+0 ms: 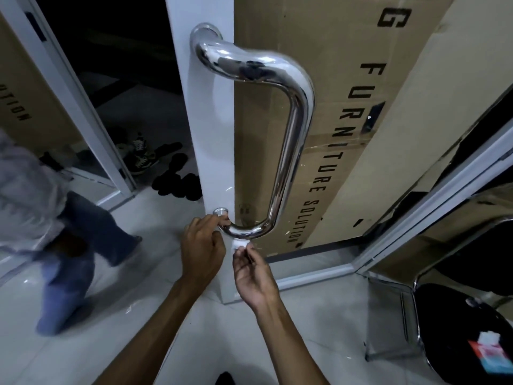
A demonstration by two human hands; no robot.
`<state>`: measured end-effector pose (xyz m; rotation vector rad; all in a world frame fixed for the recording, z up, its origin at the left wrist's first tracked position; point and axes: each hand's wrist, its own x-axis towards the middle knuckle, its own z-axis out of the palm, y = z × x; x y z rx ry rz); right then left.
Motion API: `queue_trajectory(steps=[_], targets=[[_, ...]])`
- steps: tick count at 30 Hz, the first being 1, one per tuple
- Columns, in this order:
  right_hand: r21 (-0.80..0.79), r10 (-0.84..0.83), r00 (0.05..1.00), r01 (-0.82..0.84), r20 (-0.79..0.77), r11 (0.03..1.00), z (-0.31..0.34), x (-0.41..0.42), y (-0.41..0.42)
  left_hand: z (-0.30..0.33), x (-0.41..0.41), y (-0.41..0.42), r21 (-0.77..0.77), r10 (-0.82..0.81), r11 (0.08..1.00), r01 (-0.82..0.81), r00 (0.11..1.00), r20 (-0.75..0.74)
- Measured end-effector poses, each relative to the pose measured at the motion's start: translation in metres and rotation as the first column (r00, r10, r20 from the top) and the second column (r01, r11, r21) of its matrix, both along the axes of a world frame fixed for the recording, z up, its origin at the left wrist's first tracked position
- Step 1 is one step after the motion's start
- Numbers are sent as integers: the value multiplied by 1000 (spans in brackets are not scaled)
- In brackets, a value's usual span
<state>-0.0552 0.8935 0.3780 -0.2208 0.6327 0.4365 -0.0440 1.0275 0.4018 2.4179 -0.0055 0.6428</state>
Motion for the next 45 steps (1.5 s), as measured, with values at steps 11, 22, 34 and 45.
queue_trajectory(steps=[11,22,34,45], targets=[[-199,20,1000,-22,-8,980,18,7,-4,0,-1,-5,-22,21,1000,-20,999,47],[-308,-20,999,7,-40,951,33,-2,-7,-4,-1,-5,-18,34,999,-34,999,22],[-578,-90,980,177,175,797,50,12,-30,2,-8,-11,4,-6,1000,6,996,84],[-664,-112,972,223,206,714,56,-2,-27,3,-11,-16,-17,31,999,-29,994,102]])
